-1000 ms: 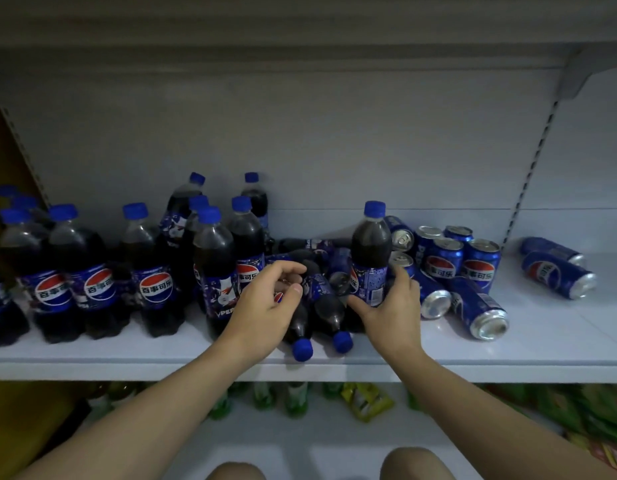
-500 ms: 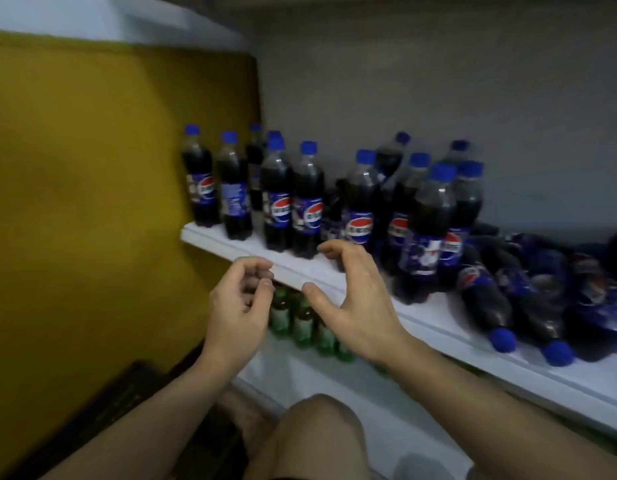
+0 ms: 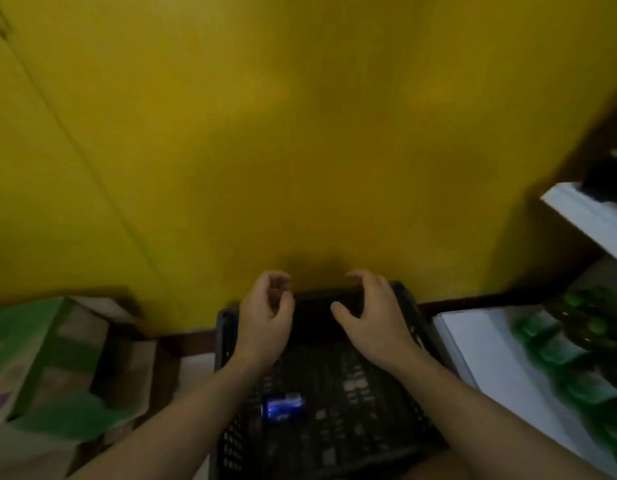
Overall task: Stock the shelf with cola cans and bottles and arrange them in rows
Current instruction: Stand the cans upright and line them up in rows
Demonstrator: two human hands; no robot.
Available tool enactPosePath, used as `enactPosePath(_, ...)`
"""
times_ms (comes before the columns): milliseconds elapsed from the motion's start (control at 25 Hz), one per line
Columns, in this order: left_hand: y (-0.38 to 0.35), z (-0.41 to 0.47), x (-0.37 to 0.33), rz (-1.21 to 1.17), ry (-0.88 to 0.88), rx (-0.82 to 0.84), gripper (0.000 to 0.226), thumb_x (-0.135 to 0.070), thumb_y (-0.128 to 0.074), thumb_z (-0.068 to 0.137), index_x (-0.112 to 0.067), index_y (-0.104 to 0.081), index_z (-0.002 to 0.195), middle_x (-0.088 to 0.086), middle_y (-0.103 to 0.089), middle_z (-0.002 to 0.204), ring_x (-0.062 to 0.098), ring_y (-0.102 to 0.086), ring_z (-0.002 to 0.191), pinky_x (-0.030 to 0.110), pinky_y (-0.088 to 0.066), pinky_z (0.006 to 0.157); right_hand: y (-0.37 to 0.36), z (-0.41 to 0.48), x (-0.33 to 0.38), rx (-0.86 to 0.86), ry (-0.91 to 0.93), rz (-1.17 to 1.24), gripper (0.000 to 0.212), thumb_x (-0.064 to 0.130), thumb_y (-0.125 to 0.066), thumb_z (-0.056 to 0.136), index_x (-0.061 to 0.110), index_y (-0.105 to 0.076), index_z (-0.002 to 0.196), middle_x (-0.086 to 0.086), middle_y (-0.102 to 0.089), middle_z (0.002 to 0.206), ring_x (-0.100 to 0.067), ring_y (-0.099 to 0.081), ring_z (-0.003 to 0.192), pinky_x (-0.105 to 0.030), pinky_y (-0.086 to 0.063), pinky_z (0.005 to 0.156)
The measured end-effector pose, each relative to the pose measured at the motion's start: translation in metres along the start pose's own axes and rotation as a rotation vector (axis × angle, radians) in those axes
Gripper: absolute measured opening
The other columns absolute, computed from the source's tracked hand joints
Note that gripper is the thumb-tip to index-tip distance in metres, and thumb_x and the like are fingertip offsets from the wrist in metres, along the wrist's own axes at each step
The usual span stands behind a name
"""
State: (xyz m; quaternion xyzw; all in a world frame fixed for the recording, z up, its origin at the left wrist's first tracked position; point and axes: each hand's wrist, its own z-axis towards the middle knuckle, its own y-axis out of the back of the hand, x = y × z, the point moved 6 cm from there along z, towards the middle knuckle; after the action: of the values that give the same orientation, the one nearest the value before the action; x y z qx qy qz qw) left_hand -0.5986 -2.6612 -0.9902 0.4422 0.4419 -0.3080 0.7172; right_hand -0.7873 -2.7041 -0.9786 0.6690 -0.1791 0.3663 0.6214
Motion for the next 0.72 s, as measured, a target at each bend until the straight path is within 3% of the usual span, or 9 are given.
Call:
enactPosePath(160, -0.004, -0.009, 0.104, 0.202, 0.15, 0.063, 0.017, -0.013, -0.061, 0.097, -0.025, -0.056, 0.108, -0.006, -0.061, 0.095, 0.007, -0.06, 0.085, 0.025, -0.05, 0.073, -0.1, 0.032, -0.04, 0.157, -0.081, -0.049, 0.048, 0.045, -0.064, 0.093, 0.035, -0.04, 0.133, 0.006, -0.04, 0.131, -0.015, -0.042, 0.123, -0.028, -0.042, 0.094)
enactPosePath(320, -0.05, -0.046, 0.231, 0.39, 0.307, 0.367, 0.032, -0.01, -0.071, 0.083, -0.02, -0.06, 0.111, 0.0, -0.06, 0.105, 0.017, -0.062, 0.096, 0.038, -0.054, 0.088, -0.184, 0.013, -0.124, 0.404, -0.244, -0.114, 0.052, 0.041, -0.065, 0.092, 0.031, -0.038, 0.135, -0.002, -0.038, 0.136, -0.024, -0.042, 0.128, -0.036, -0.044, 0.101)
enactPosePath(440, -0.089, -0.082, 0.315, 0.604, 0.4, 0.642, 0.066, -0.031, -0.074, 0.07, -0.013, -0.056, 0.131, 0.012, -0.057, 0.124, 0.034, -0.059, 0.112, 0.041, -0.05, 0.095, -0.206, -0.012, -0.19, 0.597, -0.331, -0.208, 0.061, 0.042, -0.066, 0.089, 0.028, -0.037, 0.14, -0.007, -0.037, 0.141, -0.03, -0.04, 0.132, -0.041, -0.042, 0.107)
enactPosePath(520, -0.112, -0.104, 0.352, 0.826, 0.39, 0.807, 0.085, -0.038, -0.074, 0.073, -0.018, -0.042, 0.148, 0.011, -0.046, 0.141, 0.038, -0.049, 0.126, 0.046, -0.046, 0.102, -0.204, -0.014, -0.223, 0.639, -0.388, -0.213, 0.061, 0.046, -0.067, 0.086, 0.03, -0.039, 0.138, -0.009, -0.04, 0.14, -0.032, -0.043, 0.13, -0.042, -0.043, 0.108)
enactPosePath(600, -0.13, -0.109, 0.371, 0.987, 0.367, 0.852, 0.086, -0.028, -0.073, 0.081, -0.025, -0.03, 0.155, 0.009, -0.036, 0.151, 0.036, -0.039, 0.135, 0.052, -0.043, 0.106, -0.201, -0.004, -0.239, 0.658, -0.415, -0.169, 0.059, 0.047, -0.068, 0.085, 0.031, -0.041, 0.134, -0.007, -0.045, 0.138, -0.031, -0.048, 0.126, -0.042, -0.045, 0.105)
enactPosePath(720, -0.144, -0.099, 0.381, 0.985, 0.404, 0.824, 0.081, -0.024, -0.075, 0.081, -0.022, -0.034, 0.151, 0.012, -0.039, 0.148, 0.04, -0.041, 0.13, 0.051, -0.045, 0.103, -0.201, 0.007, -0.244, 0.633, -0.421, -0.108, 0.056, 0.043, -0.069, 0.087, 0.03, -0.043, 0.135, -0.006, -0.049, 0.139, -0.028, -0.05, 0.125, -0.04, -0.047, 0.102)
